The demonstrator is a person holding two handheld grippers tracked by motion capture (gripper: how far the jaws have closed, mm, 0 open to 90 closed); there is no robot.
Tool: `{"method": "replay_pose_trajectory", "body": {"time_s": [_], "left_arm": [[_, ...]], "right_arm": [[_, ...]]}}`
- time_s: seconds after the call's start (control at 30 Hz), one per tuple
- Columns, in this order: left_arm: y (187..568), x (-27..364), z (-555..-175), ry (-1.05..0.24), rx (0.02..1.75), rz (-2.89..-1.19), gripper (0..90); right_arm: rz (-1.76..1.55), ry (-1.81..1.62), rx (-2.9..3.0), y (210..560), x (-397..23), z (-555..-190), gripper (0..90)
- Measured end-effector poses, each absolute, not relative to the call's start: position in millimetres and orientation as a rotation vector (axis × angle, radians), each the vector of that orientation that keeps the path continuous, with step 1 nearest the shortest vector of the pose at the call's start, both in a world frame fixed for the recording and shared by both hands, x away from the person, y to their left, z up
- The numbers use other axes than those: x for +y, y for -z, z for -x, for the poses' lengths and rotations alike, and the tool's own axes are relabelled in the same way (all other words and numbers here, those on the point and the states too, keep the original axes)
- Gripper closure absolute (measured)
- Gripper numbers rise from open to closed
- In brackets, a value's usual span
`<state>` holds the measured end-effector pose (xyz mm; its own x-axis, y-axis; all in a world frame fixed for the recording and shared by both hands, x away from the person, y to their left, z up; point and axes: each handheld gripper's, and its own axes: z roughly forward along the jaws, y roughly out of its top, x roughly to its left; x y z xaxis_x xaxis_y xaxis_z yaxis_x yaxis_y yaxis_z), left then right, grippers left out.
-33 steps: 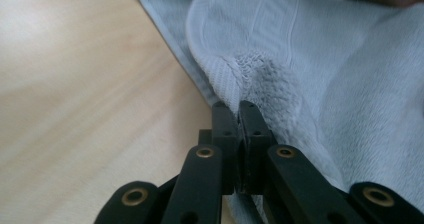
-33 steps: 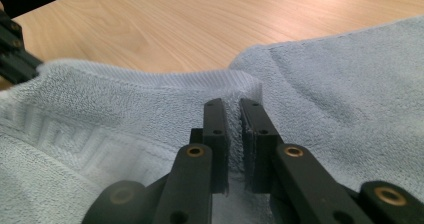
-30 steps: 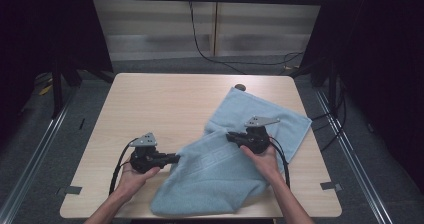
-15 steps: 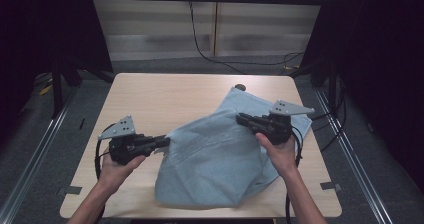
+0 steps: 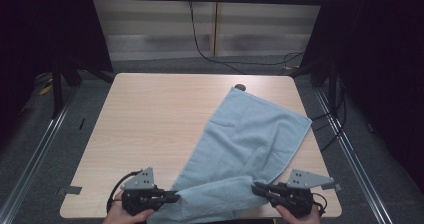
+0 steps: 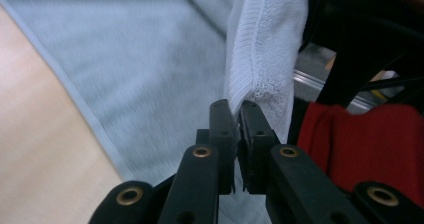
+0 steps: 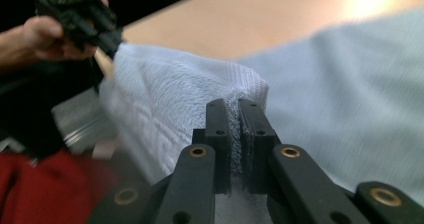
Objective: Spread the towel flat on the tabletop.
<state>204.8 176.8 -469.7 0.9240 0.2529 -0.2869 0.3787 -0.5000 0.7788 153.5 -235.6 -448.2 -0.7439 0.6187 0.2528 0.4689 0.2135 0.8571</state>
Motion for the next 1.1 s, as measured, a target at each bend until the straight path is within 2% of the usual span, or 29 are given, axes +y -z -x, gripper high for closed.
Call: {"method": "replay_pose_trajectory", "body": {"time_s": [0.1, 0.17, 0.23, 0.33, 0.37, 0.43, 0.5, 0.6, 0.77, 0.87, 1.0, 1.1], "left_arm": [[483, 171, -196, 0.228, 0.443, -2.192, 82.6], [483, 171, -193, 0.28, 0.446, -2.168, 78.2], [476, 177, -195, 0.254, 0.437, -2.132, 70.2], [460, 187, -207, 0.182, 0.463, -2.036, 57.3], [455, 190, -214, 0.194, 0.466, -2.003, 55.0], [448, 192, -229, 0.171, 0.464, -1.963, 54.6], [447, 188, -249, 0.118, 0.501, -1.988, 56.9], [459, 175, -284, 0.116, 0.577, -2.031, 57.1], [484, 147, -316, 0.124, 0.625, -2.12, 52.8], [492, 135, -316, 0.112, 0.608, -2.157, 51.6], [499, 121, -308, 0.079, 0.547, -2.224, 49.7], [500, 116, -299, -0.04, 0.502, -2.271, 52.0]], "right_arm": [[-1.072, -1.537, 2.402, 463, -239, -146, 80.1], [-1.087, -1.566, 2.392, 465, -243, -145, 73.0], [-1.071, -1.584, 2.372, 458, -247, -146, 64.6], [-1.052, -1.63, 2.324, 445, -253, -150, 58.9], [-1.052, -1.632, 2.309, 441, -253, -152, 58.6], [-1.043, -1.635, 2.283, 435, -253, -159, 58.9], [-1.046, -1.661, 2.247, 432, -252, -169, 59.5], [-1.073, -1.671, 2.207, 431, -250, -190, 60.1], [-1.221, -1.467, 2.268, 453, -251, -237, 51.3], [-1.281, -1.387, 2.333, 472, -250, -255, 46.4], [-1.28, -1.317, 2.401, 486, -241, -260, 43.1], [-1.286, -1.251, 2.433, 492, -237, -258, 42.7]]}}
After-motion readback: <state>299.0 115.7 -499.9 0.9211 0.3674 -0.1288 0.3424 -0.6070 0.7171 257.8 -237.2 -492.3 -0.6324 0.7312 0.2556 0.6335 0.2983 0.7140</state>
